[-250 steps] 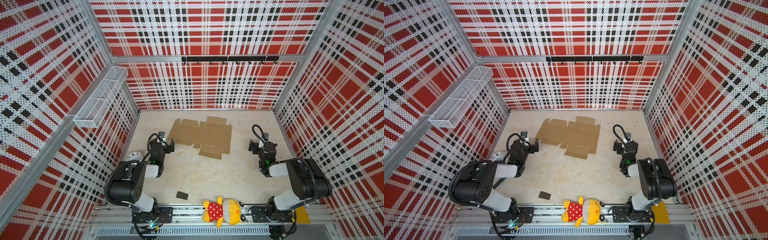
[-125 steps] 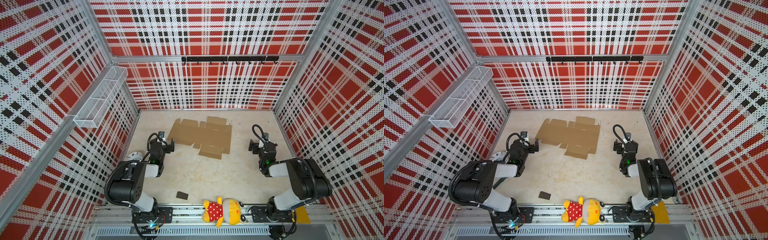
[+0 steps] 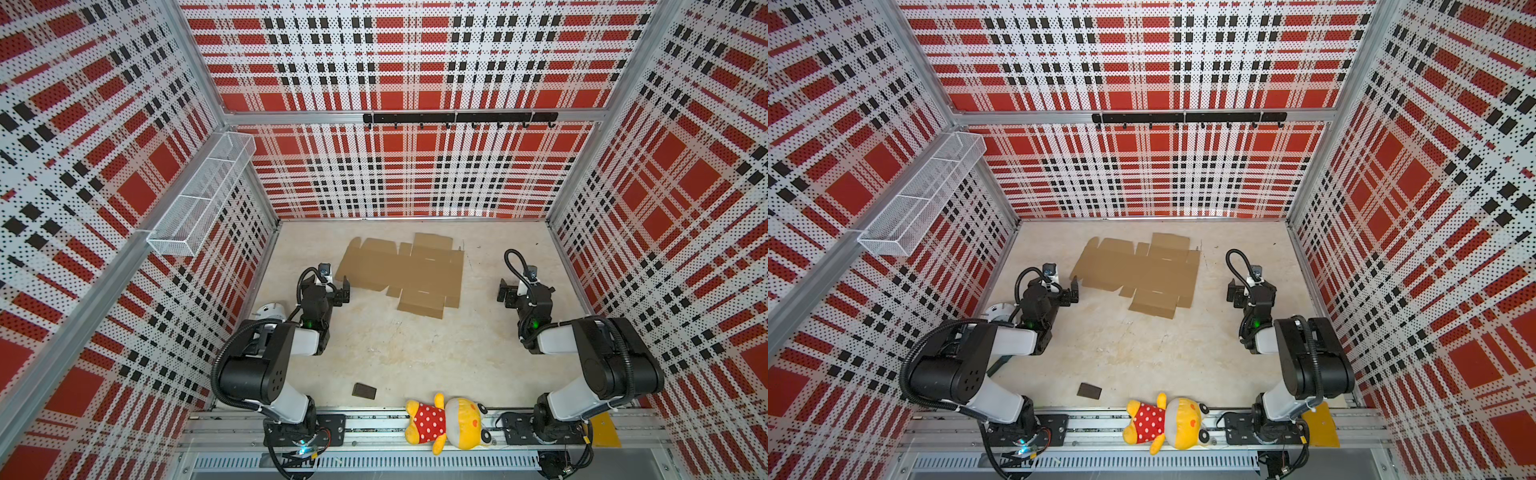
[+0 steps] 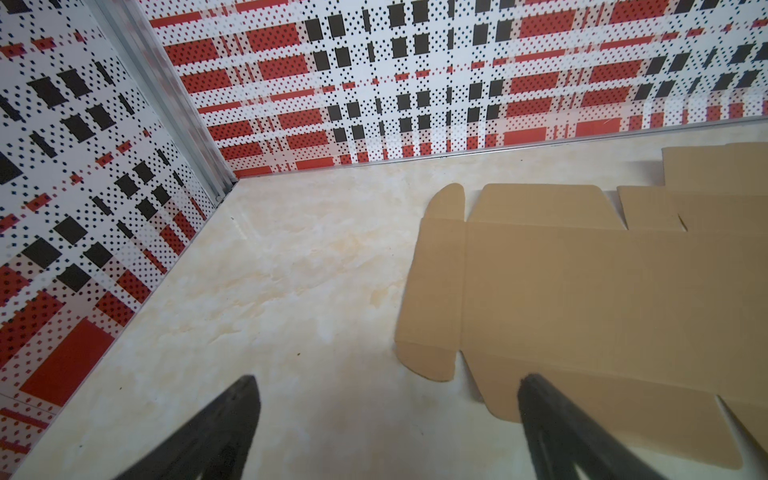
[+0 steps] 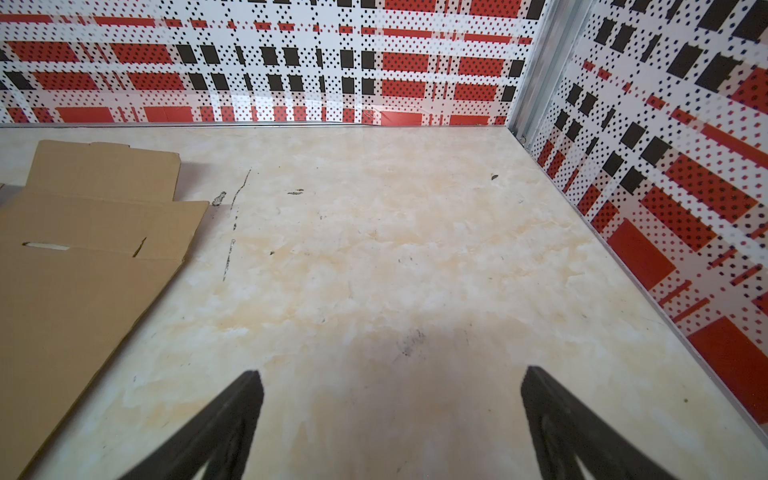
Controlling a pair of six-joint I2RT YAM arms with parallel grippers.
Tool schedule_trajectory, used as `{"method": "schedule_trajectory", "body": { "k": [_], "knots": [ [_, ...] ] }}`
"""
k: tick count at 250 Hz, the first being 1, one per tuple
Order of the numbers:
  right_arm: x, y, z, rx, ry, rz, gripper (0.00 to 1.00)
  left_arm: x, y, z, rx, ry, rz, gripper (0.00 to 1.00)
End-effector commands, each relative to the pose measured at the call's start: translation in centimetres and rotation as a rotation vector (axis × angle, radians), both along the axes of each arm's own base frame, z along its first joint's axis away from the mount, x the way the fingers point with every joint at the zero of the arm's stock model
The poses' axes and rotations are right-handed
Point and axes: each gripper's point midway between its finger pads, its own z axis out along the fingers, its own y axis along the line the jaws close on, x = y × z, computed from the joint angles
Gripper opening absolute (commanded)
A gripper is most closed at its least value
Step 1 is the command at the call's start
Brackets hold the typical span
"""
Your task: Fold the paper box
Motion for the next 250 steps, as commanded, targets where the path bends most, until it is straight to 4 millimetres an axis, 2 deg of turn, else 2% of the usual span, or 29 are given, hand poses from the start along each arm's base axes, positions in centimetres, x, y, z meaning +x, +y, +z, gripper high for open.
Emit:
{"method": "schedule_trajectory", "body": {
  "k": [1, 67, 94, 128, 149, 172, 193, 207, 221, 240, 250],
  "knots": [
    [0.9, -0.4, 1.6, -0.013, -0.064, -0.01, 1.0, 0.0, 0.1, 0.5, -0.001, -0.033, 0.015, 0.99],
    [1.0, -0.3, 1.6, -0.013, -0.061, -0.007, 1.0, -0.1, 0.3, 0.7, -0.003, -0.037, 0.025, 0.99],
    [0.7, -0.3, 2.1, -0.014, -0.079, -0.011, 1.0, 0.5, 0.1, 2.6, -0.003, 0.009, 0.013, 0.99],
    [0.1, 0.0, 5.7, -0.033, -0.069, -0.011, 1.0, 2.5, -0.6, 6.7, 0.04, 0.088, -0.005, 1.0],
    [0.2, -0.2, 7.9, 0.074, -0.035, -0.055, 1.0, 3.4, -1.2, 9.2, 0.048, 0.156, -0.011, 0.99],
    [0.9, 1.4, 9.6, 0.179, 0.035, -0.002, 1.0, 3.6, -2.5, 11.8, -0.004, 0.217, -0.051, 0.99],
    [1.3, 2.8, 10.6, 0.285, 0.107, 0.019, 1.0, 3.2, -3.7, 13.1, -0.049, 0.275, -0.087, 0.99],
    [1.5, 4.0, 11.0, 0.342, 0.146, 0.038, 1.0, 2.9, -4.3, 12.9, -0.089, 0.328, -0.094, 0.99],
    [1.7, 5.4, 11.0, 0.379, 0.185, 0.059, 1.0, 2.6, -4.0, 12.3, -0.149, 0.373, -0.072, 1.0],
    [1.8, 7.4, 10.5, 0.405, 0.237, 0.095, 1.0, 1.9, -4.8, 11.5, -0.253, 0.371, -0.164, 0.99],
    [2.0, 8.3, 10.0, 0.423, 0.269, 0.112, 1.0, 1.7, -4.6, 11.3, -0.286, 0.365, -0.182, 1.0]
  ]
}}
